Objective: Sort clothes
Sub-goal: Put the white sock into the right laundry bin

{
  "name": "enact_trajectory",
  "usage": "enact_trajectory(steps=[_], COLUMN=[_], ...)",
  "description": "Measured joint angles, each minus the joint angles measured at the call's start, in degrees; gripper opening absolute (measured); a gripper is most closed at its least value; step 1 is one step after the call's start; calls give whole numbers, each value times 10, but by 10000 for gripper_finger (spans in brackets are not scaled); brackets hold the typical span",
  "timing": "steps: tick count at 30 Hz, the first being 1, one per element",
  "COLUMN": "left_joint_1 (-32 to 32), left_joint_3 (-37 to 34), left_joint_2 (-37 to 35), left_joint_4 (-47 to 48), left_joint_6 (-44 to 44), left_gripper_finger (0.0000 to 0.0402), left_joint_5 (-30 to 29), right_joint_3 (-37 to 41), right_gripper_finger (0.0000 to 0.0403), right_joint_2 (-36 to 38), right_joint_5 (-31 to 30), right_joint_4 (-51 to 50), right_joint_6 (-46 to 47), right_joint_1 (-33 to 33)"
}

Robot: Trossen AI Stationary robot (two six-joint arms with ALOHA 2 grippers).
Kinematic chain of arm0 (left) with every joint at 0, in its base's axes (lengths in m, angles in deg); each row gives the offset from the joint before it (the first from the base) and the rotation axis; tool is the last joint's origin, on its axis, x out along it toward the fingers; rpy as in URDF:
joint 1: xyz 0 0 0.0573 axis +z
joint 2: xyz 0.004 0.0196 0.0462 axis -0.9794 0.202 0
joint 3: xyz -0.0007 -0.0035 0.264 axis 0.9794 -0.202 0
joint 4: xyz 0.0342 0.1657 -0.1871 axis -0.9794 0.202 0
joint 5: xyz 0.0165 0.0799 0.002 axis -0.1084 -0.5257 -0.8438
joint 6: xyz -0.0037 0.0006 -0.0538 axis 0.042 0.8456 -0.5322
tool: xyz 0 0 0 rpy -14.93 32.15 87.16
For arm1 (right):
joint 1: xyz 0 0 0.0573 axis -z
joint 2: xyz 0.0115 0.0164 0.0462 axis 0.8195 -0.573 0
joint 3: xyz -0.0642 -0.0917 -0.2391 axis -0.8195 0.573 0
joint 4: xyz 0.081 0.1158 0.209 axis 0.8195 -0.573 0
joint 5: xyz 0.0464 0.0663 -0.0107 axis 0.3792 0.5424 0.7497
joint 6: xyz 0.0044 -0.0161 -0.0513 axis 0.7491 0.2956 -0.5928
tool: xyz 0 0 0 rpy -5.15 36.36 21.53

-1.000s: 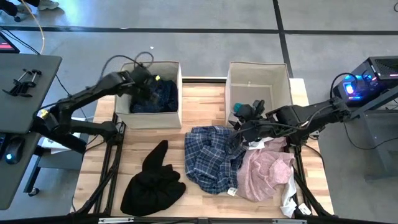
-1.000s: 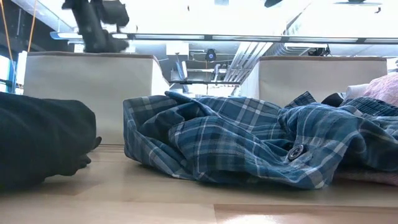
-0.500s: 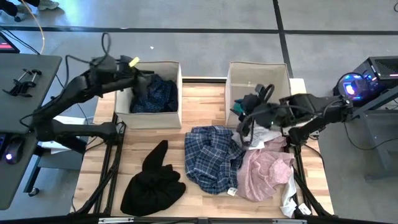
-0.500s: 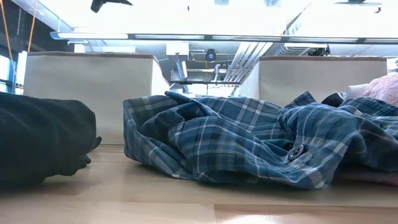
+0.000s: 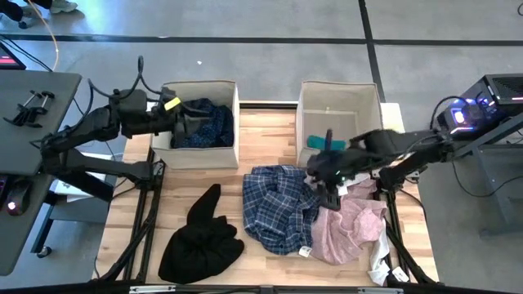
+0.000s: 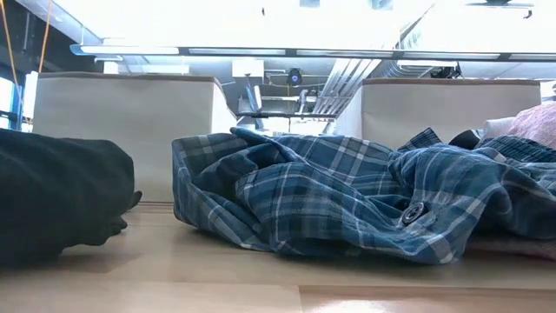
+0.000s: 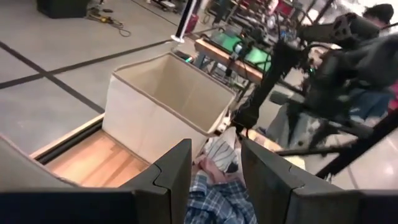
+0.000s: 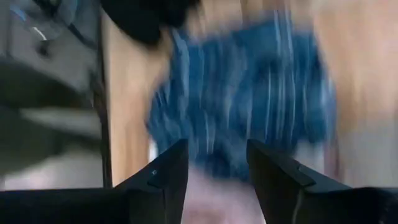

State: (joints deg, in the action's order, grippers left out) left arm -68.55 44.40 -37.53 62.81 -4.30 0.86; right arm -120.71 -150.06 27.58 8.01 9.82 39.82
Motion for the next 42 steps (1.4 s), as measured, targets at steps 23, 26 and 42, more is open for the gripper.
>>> enact_trajectory(steps=[23,26,42], left_joint_1=[-79,-83,-85], left_joint_3=[0,0,0], left_joint_2=[16,16,16], left_joint_4=[59,55,6], left_joint_6=[48,31,20], left_gripper_finger=[126,126,126], left_joint_5=[12,1,-18], right_joint_3=[379,386,116], right_gripper_finger=[133,73,9], right_joint_2=[-39,-39,25], right_joint_5=[-55,-55,-122], right_joint_4=[101,103,18], right_joint_6=[177,189,174], right_joint_1=[44,44,43])
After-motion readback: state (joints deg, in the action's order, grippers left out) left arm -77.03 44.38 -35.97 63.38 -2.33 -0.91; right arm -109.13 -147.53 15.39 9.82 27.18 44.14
